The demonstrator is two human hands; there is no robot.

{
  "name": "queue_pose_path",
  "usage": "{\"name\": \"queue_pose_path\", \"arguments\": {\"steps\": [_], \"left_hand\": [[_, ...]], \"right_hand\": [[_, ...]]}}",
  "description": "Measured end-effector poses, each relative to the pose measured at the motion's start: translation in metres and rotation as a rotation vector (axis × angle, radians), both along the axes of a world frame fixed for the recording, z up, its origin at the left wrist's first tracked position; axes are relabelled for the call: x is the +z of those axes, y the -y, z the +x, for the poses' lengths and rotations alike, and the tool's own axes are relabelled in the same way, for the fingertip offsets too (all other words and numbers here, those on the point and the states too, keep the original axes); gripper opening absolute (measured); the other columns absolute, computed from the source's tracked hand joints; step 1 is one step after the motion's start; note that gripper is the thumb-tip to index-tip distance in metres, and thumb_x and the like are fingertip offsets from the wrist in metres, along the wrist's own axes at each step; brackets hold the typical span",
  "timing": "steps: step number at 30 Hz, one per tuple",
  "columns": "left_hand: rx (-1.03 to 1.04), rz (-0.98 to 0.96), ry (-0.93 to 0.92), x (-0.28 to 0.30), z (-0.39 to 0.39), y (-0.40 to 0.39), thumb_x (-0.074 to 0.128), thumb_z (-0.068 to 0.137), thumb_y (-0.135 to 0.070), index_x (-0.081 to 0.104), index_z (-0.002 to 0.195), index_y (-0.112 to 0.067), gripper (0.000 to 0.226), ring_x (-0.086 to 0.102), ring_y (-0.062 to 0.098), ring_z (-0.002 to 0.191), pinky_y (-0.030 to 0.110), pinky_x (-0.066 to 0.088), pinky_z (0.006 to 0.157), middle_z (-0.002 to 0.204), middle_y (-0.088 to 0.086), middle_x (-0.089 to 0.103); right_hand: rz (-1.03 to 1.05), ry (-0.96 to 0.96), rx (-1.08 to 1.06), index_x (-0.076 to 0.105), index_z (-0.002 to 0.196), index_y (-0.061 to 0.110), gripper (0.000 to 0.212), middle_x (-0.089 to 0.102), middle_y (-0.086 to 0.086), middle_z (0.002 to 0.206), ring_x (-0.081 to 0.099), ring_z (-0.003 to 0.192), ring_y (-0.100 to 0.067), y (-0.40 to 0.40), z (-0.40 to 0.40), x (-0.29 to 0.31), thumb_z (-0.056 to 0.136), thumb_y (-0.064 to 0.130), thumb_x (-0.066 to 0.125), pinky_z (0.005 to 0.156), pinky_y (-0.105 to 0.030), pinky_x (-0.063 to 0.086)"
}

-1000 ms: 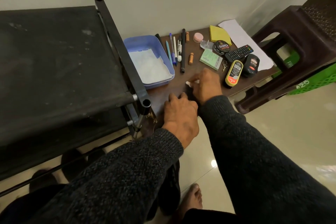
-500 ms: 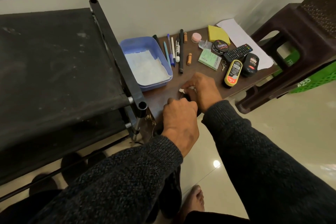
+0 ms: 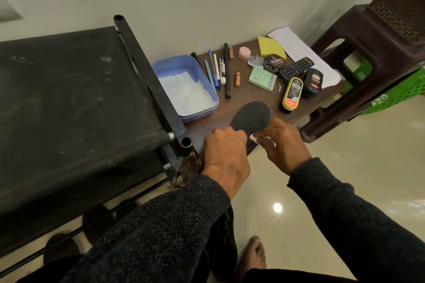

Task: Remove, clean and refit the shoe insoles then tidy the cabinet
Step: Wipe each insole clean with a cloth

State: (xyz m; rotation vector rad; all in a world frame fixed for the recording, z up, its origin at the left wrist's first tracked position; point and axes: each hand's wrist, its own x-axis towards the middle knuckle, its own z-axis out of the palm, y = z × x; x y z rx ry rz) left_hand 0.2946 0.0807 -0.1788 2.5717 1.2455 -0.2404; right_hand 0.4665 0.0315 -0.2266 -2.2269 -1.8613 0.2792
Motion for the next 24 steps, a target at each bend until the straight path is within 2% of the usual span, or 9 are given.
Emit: {"name": "queue_pose_path", "arguments": {"steps": [3,9,10,13,16,19,21,24], "left_hand": [[0.003,0.003,-0.003,-0.001,0.0,0.0,0.063,0.093,-0.023,0.055,0.124,-0.019,0.032,0.06,0.028,0.111,0.036,0.049,0.08,0.12,0.009,0.061],[0.009,-0.028,-0.011,-0.002,0.003,0.0,0.066,0.093,-0.026,0.055,0.126,-0.019,0.036,0.058,0.028,0.112,0.035,0.049,0.081,0.121,0.009,0.06],[0.003,-0.028,-0.009,-0.002,0.004,0.001,0.066,0.093,-0.025,0.055,0.126,-0.019,0.036,0.058,0.028,0.112,0.035,0.049,0.082,0.122,0.009,0.06],[-0.009,-0.026,-0.003,-0.002,0.006,0.0,0.066,0.092,-0.021,0.055,0.125,-0.018,0.035,0.058,0.027,0.111,0.034,0.049,0.082,0.121,0.009,0.06],[-0.01,-0.029,-0.004,0.0,0.006,-0.001,0.064,0.092,-0.02,0.055,0.124,-0.018,0.033,0.059,0.028,0.111,0.033,0.046,0.079,0.12,0.01,0.06],[-0.007,-0.029,0.004,0.0,0.005,0.001,0.063,0.092,-0.019,0.054,0.125,-0.018,0.034,0.058,0.028,0.113,0.033,0.046,0.079,0.122,0.01,0.059],[0.006,-0.043,0.014,0.001,0.005,0.001,0.063,0.092,-0.019,0.054,0.126,-0.018,0.034,0.056,0.029,0.114,0.033,0.045,0.08,0.123,0.01,0.059],[0.027,-0.076,0.005,0.003,0.006,0.0,0.064,0.093,-0.021,0.053,0.128,-0.016,0.037,0.055,0.028,0.115,0.033,0.045,0.08,0.125,0.012,0.057]], "right_hand": [[0.001,0.028,-0.131,0.075,0.114,0.013,0.021,0.055,-0.006,0.105,0.049,0.091,-0.017,-0.019,0.013,-0.006,0.095,0.013,0.066,0.067,-0.016,0.032],[0.031,-0.013,-0.352,0.077,0.109,0.012,0.017,0.067,-0.009,0.114,0.057,0.103,-0.023,-0.059,0.041,-0.002,0.096,0.013,0.066,0.085,-0.036,0.05],[0.028,-0.027,-0.362,0.076,0.111,0.012,0.019,0.067,-0.01,0.117,0.057,0.105,-0.022,-0.056,0.038,0.0,0.096,0.013,0.065,0.087,-0.035,0.051],[-0.01,-0.032,-0.274,0.073,0.118,0.01,0.023,0.063,-0.008,0.12,0.049,0.099,-0.013,-0.037,0.021,0.003,0.098,0.013,0.062,0.077,-0.021,0.041],[-0.027,0.014,-0.166,0.074,0.118,0.014,0.023,0.057,-0.004,0.109,0.048,0.094,-0.014,-0.013,0.001,0.0,0.098,0.018,0.063,0.072,-0.02,0.033],[0.014,0.026,-0.133,0.077,0.113,0.014,0.02,0.053,0.0,0.1,0.046,0.089,-0.013,-0.006,-0.004,-0.004,0.096,0.015,0.065,0.065,-0.013,0.028],[0.022,0.023,-0.163,0.075,0.113,0.013,0.019,0.054,-0.004,0.102,0.047,0.088,-0.015,-0.019,-0.001,-0.007,0.097,0.015,0.064,0.066,-0.018,0.031],[0.037,0.023,-0.266,0.074,0.113,0.011,0.019,0.057,-0.011,0.113,0.053,0.099,-0.021,-0.058,0.011,-0.01,0.097,0.013,0.064,0.08,-0.032,0.046]]}}
